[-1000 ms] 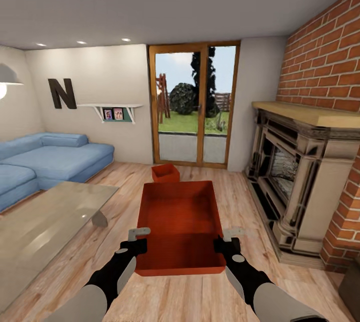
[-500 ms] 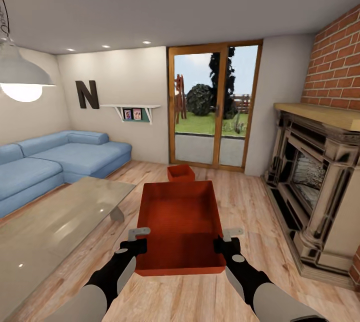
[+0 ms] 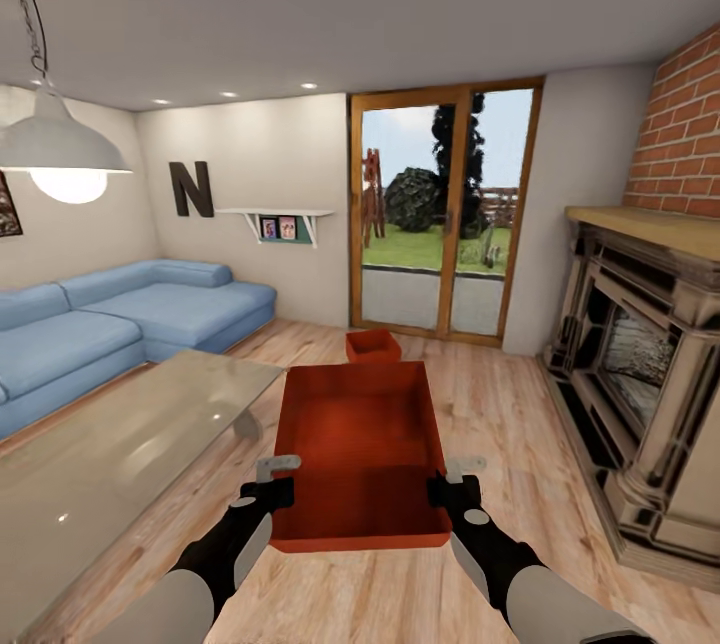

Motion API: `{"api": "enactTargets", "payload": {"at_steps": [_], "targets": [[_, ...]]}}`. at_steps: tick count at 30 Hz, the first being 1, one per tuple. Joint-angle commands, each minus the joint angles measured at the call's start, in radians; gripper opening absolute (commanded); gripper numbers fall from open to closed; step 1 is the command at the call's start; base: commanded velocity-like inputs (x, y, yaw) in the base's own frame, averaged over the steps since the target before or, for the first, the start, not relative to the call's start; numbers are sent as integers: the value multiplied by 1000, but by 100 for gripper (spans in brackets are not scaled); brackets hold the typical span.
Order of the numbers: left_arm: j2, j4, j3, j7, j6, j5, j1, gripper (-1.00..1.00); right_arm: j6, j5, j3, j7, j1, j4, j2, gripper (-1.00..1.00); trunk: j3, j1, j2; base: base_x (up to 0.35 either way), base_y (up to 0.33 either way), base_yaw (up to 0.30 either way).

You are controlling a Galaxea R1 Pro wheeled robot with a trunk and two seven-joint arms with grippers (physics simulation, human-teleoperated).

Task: Move the two storage containers from the living room to the garage. In the garage, place one container on the floor and stack the other container on top of it (either order is fine).

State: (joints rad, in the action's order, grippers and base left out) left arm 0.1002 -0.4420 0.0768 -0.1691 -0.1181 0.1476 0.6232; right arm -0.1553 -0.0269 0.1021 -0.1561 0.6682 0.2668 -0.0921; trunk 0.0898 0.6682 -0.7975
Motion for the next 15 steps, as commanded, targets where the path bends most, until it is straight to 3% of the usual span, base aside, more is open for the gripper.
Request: {"api": "enactTargets", "payload": {"at_steps": [1,15], "targets": [[-4,-3,17,-44,47,-14,0,-100,1,38,-12,-2,2,-2,0,-100,2,0,-1,0,0,261],[-4,-5,17,-46,50,-14,0,-100,0,39,-12,-2,2,-3,0,-100,2,0,-1,0,0,269]]}}
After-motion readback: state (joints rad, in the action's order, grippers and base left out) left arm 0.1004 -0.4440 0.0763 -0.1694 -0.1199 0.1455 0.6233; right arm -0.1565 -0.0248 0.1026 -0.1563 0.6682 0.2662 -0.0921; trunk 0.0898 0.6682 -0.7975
